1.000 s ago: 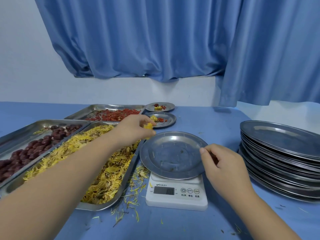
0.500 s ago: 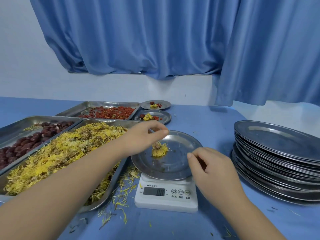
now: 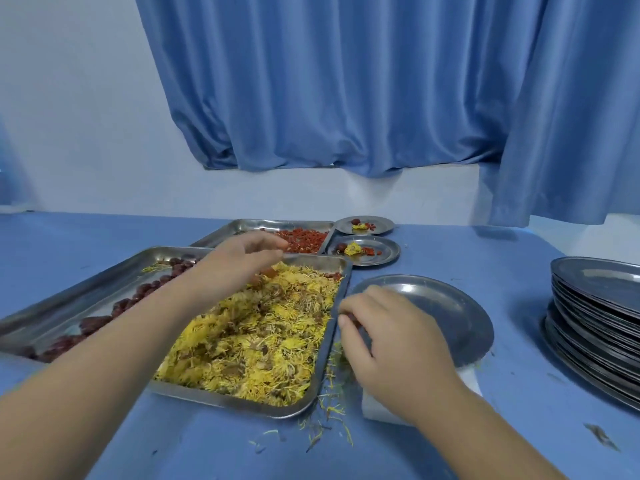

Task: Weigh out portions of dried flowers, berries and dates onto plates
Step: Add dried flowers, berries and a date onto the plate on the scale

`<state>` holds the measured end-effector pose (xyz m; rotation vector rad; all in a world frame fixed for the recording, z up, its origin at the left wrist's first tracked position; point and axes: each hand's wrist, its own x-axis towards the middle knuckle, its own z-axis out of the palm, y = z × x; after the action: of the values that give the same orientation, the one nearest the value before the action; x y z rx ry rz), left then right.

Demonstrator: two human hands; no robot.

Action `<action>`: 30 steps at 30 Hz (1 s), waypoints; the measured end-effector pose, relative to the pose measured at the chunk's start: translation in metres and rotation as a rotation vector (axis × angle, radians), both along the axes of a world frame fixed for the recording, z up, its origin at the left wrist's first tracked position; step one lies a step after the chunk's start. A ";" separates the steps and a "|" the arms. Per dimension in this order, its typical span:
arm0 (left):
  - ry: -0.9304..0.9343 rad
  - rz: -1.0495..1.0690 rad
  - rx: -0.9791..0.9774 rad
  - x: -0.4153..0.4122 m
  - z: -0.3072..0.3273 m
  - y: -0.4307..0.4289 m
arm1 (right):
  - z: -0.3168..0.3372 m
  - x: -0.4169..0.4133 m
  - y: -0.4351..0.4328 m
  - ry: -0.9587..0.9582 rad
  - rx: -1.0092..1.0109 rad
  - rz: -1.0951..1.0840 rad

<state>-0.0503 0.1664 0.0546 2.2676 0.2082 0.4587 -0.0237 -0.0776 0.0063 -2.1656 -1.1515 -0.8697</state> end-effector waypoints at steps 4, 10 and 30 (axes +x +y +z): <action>-0.004 0.179 0.010 -0.019 0.009 0.069 | -0.019 -0.003 0.035 -0.015 -0.037 0.088; 0.038 0.440 0.146 -0.036 -0.011 0.162 | -0.038 0.004 0.045 0.004 0.000 0.143; 0.604 0.311 0.617 0.014 -0.064 0.209 | -0.046 0.008 0.052 0.037 0.041 0.185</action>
<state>-0.0366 0.3749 -0.0094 2.9487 0.8292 -0.0442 -0.0158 -0.0253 -0.0392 -1.9971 -1.2807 -0.7625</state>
